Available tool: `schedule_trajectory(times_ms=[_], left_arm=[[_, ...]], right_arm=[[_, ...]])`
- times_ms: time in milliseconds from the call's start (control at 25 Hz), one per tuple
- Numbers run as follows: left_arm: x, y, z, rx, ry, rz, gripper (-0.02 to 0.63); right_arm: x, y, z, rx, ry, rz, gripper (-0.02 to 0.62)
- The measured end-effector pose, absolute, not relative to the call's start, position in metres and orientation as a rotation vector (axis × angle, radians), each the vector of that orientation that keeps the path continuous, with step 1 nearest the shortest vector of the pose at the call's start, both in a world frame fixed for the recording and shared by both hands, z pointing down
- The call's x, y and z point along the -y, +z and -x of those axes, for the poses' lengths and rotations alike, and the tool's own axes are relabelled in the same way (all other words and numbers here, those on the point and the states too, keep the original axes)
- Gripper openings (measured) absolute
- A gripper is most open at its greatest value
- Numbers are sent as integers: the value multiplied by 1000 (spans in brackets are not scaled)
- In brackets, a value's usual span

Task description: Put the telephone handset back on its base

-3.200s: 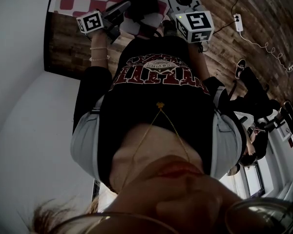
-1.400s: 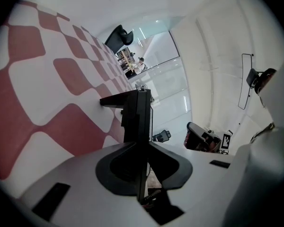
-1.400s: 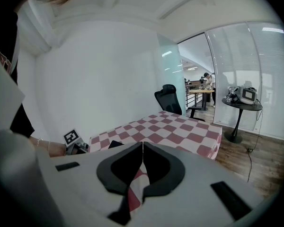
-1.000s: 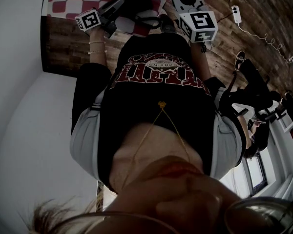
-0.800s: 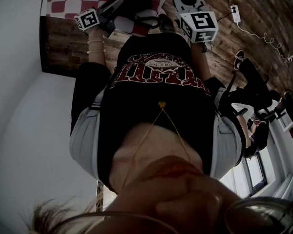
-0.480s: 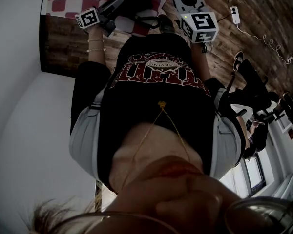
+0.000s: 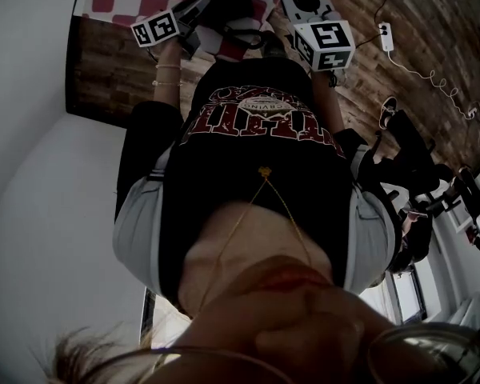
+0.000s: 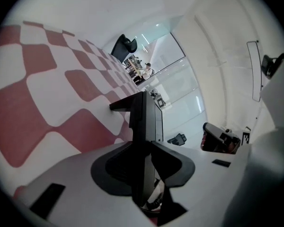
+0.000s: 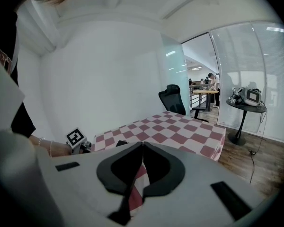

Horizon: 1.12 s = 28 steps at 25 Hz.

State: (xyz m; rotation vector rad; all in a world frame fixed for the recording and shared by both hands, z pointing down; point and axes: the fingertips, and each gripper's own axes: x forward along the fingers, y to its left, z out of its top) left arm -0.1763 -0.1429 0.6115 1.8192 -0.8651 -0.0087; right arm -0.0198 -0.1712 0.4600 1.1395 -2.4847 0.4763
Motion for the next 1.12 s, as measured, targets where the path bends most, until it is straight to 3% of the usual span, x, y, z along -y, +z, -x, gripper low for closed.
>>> schedule_trajectory(times_ms=[760,1120], left_arm=[[140,607,179,1405,466,-1924,135],[133,603,179,1518,508,-1896,133]], right_arm=[[154,453,40,2577,415,-974,21],[148,451,44,2610,400,-898,21]])
